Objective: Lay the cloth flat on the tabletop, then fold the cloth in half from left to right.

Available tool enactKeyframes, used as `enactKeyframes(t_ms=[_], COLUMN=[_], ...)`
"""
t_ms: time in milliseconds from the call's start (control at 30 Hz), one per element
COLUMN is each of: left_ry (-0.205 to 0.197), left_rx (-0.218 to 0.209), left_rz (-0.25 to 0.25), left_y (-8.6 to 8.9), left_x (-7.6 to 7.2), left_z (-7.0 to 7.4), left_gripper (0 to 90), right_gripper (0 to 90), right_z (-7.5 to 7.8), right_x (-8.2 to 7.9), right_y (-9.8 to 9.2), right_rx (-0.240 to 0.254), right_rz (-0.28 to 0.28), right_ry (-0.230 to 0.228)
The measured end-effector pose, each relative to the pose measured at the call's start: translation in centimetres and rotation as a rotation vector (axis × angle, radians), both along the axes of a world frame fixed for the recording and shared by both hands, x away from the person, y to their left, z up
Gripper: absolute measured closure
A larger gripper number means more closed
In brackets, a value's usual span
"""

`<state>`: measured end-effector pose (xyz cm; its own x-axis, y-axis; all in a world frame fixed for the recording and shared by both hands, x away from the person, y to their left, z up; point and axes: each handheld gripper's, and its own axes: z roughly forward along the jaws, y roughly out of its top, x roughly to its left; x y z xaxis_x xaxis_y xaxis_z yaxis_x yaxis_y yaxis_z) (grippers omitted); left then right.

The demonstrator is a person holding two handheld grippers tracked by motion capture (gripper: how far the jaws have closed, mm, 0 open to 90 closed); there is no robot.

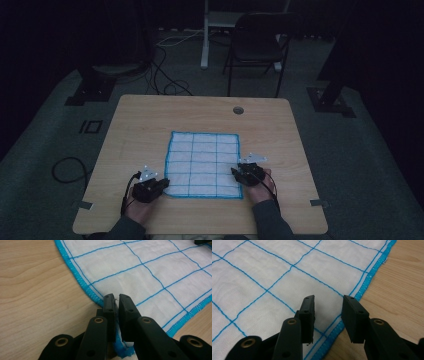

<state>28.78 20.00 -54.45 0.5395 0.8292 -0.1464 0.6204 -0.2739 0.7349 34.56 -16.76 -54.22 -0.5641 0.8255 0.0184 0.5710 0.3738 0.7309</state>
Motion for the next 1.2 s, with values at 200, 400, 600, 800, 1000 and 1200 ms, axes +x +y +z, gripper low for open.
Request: enactKeyframes(t_ms=[200,400,600,800,1000,1200], left_ry=[0.006,-0.006,-0.028,-0.044,-0.038,-0.022], left_rx=[0.003,-0.013,-0.026,-0.012,0.001,0.024], left_rz=[0.007,0.049,0.116,0.153,0.182,0.194], left_y=[-0.3,0.0,0.4,0.2,-0.2,-0.9], left_x=[-0.3,0.3,1.8,3.2,4.4,5.2], left_z=[0.1,0.5,0.9,1.3,1.2,0.8], left_gripper=[84.3,70.0,63.7,60.2,58.9,57.8], right_gripper=[62.9,62.7,62.1,62.1,62.1,62.2], right_z=[-0.1,-0.1,-0.2,-0.2,-0.2,-0.2], right_x=[-0.1,-0.1,-0.2,-0.1,-0.1,-0.1], right_y=[-0.2,-0.3,-0.3,-0.5,-0.6,-0.6], right_rx=[0.009,0.02,0.03,0.046,0.05,0.047], right_rz=[-0.006,-0.01,-0.016,-0.012,-0.012,-0.008], right_ry=[-0.003,-0.003,-0.001,0.001,0.002,0.001])
